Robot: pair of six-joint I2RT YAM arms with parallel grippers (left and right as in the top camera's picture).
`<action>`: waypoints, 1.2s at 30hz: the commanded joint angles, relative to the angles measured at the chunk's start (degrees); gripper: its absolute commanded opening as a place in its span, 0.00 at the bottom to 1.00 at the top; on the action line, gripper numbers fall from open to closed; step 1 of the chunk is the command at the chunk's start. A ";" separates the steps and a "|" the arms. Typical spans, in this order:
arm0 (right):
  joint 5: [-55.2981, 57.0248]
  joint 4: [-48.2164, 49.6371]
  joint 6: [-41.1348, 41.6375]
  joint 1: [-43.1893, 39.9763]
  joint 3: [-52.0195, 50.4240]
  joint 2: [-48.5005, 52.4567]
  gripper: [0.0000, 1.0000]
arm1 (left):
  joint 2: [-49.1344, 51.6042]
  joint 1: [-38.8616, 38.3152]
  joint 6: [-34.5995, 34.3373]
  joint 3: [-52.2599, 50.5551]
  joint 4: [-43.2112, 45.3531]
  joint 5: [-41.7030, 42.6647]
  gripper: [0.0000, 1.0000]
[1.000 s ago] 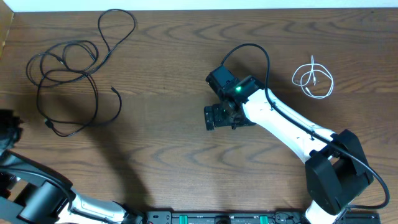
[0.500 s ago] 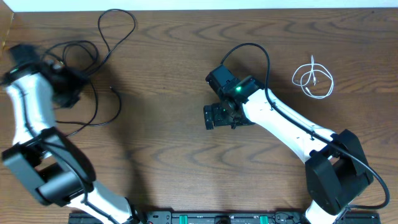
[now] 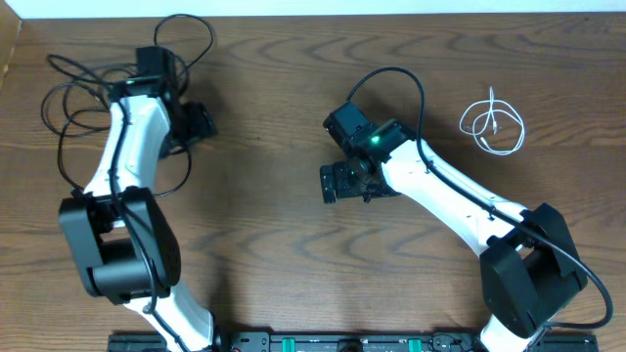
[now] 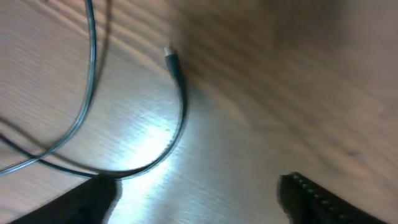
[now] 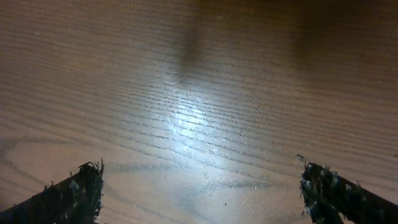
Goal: Untangle cables
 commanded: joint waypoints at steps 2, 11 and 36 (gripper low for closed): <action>-0.09 0.07 0.70 0.17 -0.28 -0.98 0.99 | 3.28 0.70 0.87 -2.36 -0.13 -7.34 0.98; -0.07 0.28 0.70 0.17 -0.28 -0.98 0.99 | 8.37 3.37 5.77 -2.75 -0.61 -6.73 0.99; -0.11 0.35 0.72 0.17 -0.28 -0.98 0.99 | 12.55 17.16 5.68 -2.75 5.01 -1.22 0.53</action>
